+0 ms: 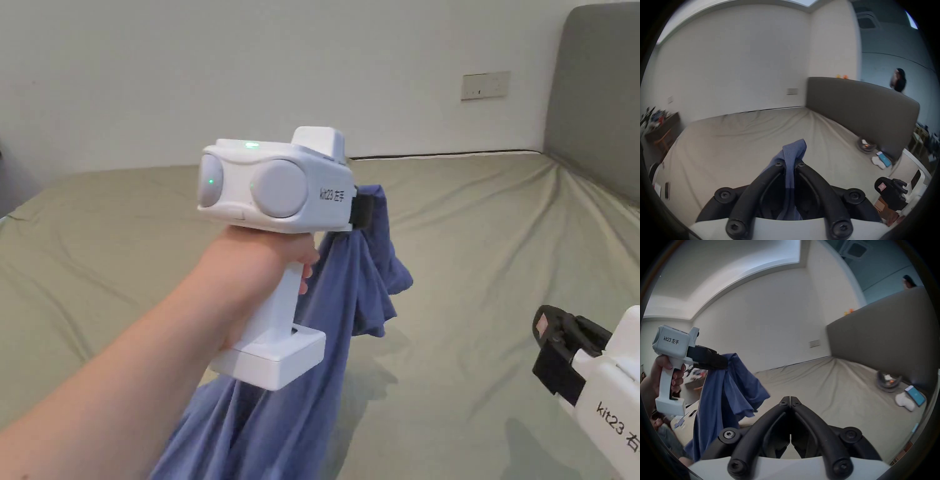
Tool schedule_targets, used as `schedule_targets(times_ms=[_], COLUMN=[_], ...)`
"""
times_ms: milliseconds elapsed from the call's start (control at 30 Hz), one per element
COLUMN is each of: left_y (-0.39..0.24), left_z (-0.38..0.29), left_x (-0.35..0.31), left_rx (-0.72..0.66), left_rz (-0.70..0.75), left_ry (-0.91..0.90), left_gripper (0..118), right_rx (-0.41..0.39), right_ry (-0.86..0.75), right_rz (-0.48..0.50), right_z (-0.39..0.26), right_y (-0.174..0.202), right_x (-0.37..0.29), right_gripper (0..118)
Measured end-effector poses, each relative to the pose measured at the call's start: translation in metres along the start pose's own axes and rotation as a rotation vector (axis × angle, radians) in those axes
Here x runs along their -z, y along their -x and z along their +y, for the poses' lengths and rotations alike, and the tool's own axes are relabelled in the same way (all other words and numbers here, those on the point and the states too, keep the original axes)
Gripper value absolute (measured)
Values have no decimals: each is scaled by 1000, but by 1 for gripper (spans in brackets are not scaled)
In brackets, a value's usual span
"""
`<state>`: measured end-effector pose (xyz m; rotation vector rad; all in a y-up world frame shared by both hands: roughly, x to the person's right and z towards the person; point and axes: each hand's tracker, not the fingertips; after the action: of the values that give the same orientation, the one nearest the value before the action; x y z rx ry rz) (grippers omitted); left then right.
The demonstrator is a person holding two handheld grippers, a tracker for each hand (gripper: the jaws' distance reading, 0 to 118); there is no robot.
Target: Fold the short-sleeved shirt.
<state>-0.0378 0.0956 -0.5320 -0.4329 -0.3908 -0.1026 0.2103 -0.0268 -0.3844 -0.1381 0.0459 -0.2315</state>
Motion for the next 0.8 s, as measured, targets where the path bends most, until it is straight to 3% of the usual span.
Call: schedule_targets(times_ms=[167, 300, 433, 533, 567, 600, 633, 667, 700, 800], left_y=[-114, -184, -236, -249, -248, -245, -240, -233, -219, -167], left_z=[-13, -75, -157, -193, -202, -205, -208, -209, -203, -185], left_x=[58, 119, 152, 159, 160, 160, 158, 156, 153, 121], left_rx=[117, 157, 232, 243, 258, 261, 252, 235, 183, 13], left_rz=[-190, -299, -346, -324, -302, -294, -277, -254, -243, -269], left_ry=[79, 242, 409, 427, 411, 390, 354, 324, 315, 177], left_gripper=[4, 4, 4, 5, 12, 32, 78, 107, 118, 113], right_rx=[10, 28, 70, 65, 50, 34, 14, -8, -21, -41], right_ry=[-119, -175, -171, -148, -140, -133, -127, -123, -123, -116], right_rz=[-283, -467, -504, -501, -495, -481, -463, -446, -429, -391], right_z=[19, 27, 27, 24, 23, 22, 21, 21, 20, 19], right_y=[-66, -109, -130, -129, -128, -125, -121, -117, -117, -105], right_x=[-29, -54, -70, -71, -70, -69, -68, -66, -63, -54], right_gripper=[0, 0, 0, 0, 0, 0, 0, 0, 0, 0])
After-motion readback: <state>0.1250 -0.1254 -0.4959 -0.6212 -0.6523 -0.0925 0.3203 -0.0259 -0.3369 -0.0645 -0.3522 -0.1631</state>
